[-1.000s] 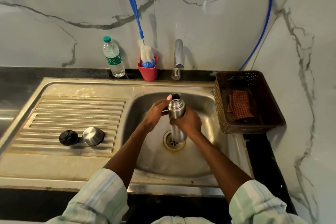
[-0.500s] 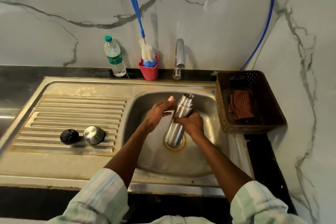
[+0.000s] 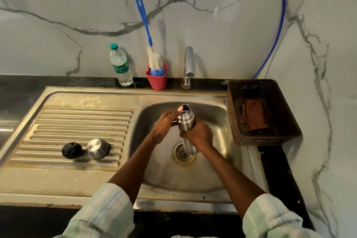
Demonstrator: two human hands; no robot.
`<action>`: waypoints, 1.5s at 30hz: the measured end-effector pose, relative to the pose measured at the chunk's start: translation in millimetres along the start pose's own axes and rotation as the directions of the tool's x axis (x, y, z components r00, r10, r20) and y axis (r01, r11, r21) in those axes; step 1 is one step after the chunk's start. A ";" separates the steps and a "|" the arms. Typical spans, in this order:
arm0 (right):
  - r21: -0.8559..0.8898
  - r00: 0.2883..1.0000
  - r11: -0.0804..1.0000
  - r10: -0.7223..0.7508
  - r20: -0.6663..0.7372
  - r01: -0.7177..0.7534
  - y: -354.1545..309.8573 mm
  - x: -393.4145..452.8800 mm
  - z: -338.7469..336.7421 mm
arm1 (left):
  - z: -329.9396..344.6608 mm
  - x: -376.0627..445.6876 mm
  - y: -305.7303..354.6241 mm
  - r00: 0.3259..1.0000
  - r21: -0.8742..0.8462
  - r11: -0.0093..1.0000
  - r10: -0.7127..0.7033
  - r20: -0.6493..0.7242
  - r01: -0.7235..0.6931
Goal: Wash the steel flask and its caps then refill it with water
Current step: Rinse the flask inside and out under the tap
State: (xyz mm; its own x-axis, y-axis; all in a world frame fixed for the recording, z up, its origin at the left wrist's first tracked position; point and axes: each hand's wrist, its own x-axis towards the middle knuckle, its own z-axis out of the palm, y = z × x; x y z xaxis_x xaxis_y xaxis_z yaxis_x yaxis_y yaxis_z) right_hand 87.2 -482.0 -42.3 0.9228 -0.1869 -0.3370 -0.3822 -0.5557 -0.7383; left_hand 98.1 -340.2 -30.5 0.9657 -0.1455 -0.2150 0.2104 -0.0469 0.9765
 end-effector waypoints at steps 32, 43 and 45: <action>0.219 0.988 0.969 0.087 0.125 -0.113 5.6 2.1 -2.1 | -6.8 -4.4 -6.3 1.000 -0.046 0.999 -0.023 -0.008 0.023; 0.317 0.881 0.868 0.240 0.408 -0.383 13.5 10.5 -0.4 | -11.0 -6.1 -24.8 0.959 0.082 0.956 -0.282 0.007 0.280; 0.339 0.843 0.823 0.277 0.461 -0.456 15.3 10.9 0.3 | -11.8 -7.0 -26.0 0.946 0.122 0.940 -0.324 0.021 0.319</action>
State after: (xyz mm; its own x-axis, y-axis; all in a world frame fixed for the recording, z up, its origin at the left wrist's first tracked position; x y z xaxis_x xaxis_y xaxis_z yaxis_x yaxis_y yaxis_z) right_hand 91.4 -492.3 -57.4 0.6495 0.0622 -0.7578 -0.7517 -0.0978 -0.6522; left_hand 87.7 -326.3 -54.3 0.8422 -0.1436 -0.5197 0.4870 -0.2112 0.8475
